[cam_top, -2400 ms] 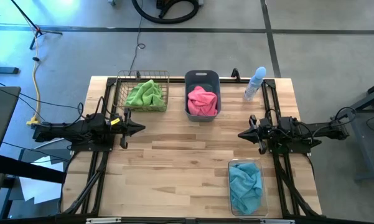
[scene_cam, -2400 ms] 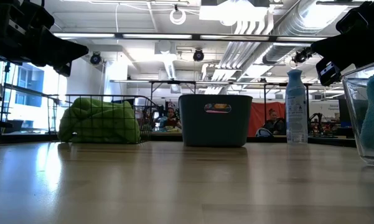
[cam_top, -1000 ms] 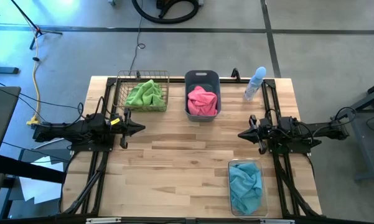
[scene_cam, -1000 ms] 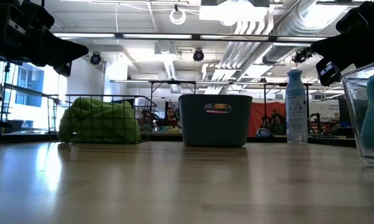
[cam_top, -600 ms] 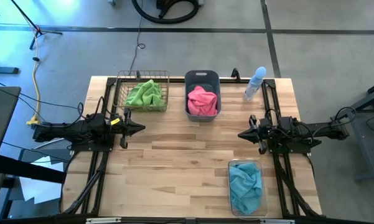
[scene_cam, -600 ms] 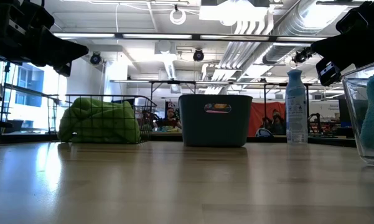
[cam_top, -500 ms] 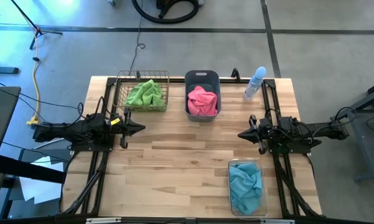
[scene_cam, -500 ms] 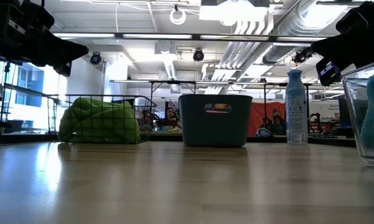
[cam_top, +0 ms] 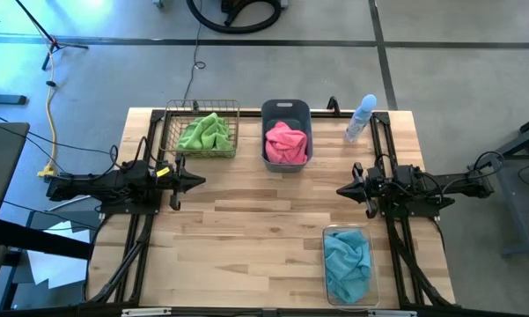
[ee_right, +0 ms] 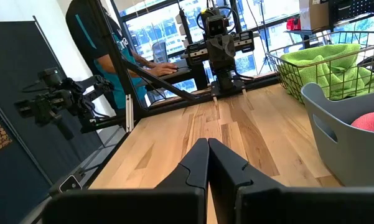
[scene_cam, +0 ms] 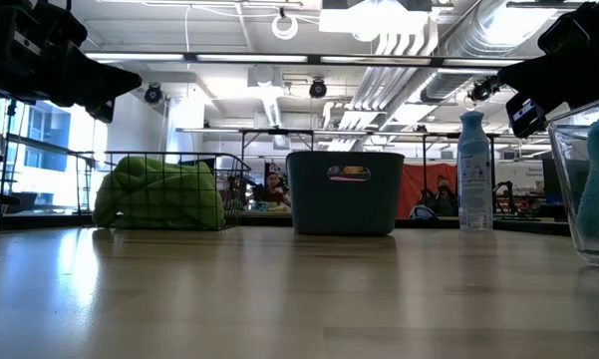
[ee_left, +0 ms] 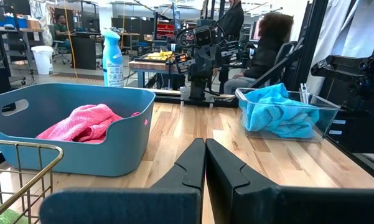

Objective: Sort microfiber towel by color & place in baskets
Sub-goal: Return to Home Position

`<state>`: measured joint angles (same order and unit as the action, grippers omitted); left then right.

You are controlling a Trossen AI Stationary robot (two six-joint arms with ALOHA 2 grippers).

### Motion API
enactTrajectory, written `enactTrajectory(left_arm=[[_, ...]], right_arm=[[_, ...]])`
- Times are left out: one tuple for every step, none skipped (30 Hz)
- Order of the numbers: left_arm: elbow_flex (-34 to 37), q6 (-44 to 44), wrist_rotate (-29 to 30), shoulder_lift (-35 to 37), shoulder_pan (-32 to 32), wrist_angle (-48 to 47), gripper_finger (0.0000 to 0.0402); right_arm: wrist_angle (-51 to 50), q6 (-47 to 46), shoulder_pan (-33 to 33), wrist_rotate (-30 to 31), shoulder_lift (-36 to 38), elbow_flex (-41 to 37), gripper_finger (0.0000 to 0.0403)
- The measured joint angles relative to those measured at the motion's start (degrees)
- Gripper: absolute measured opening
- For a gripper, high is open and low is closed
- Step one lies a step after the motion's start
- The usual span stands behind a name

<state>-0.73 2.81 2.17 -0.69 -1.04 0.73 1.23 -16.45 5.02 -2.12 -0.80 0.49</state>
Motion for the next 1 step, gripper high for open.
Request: enactTrajectory(left_arm=[[0.0, 0.0, 0.0, 0.0, 0.0, 0.0, 0.0]], right_arm=[[0.0, 0.0, 0.0, 0.0, 0.0, 0.0, 0.0]])
